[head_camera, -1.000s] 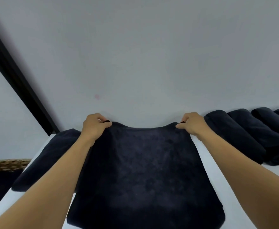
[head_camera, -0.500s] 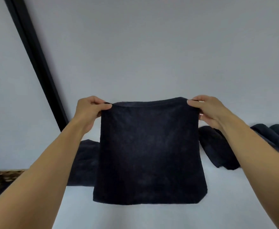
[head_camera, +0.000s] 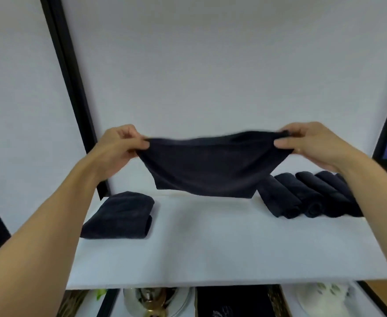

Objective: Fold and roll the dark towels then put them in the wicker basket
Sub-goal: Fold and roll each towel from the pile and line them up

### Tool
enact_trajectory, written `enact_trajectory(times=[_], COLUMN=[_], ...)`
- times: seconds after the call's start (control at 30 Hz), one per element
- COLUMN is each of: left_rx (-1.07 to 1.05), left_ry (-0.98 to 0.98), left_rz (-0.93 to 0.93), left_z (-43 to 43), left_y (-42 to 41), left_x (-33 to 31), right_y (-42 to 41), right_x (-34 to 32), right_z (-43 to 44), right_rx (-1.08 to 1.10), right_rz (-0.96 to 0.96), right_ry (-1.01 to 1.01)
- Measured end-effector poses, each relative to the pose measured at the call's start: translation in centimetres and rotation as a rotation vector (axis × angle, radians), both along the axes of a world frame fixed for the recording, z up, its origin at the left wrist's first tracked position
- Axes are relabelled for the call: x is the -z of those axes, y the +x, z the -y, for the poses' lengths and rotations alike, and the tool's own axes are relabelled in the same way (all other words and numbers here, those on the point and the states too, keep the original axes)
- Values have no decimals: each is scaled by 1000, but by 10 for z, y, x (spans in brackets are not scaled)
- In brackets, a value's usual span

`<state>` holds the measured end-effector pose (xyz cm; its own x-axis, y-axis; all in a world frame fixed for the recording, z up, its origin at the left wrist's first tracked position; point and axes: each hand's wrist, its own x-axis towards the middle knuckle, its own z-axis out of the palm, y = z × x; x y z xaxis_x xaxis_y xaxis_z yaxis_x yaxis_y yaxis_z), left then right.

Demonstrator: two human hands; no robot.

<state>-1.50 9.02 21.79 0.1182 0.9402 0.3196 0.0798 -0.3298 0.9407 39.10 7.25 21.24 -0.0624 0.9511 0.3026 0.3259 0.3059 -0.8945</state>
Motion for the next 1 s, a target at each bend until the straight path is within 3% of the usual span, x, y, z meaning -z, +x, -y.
enact_trajectory(times=[0.17,0.27,0.5,0.63,0.73,0.83,0.93,1.0], left_rx=[164,165,-281,-426,-486,-521,-587,-415], left_ry=[-317,-414,-237,-255,-232,-218,0,127], left_rz=[-332,-396,-316,-441,-635,-756,-840,-935], left_z=[48,58,9,-41,-64,-77,-72,-63], left_y=[-10,-9,7,14,20,21,41,69], left_x=[85,116,131,162,191,209,214,222], right_y=[9,11,-3,-16,-21,-26,-47,-76], right_x=[89,119,127,157,191,218,226,226], right_z=[58,68,1,-59,-92,-100,-91,-81], right_rx=[-171,-238,92,200,221,269,371,205], right_rz=[417,439,277,447,554,800,942,899], right_ry=[-366,-462,-221,-144,-201,-235,95,196])
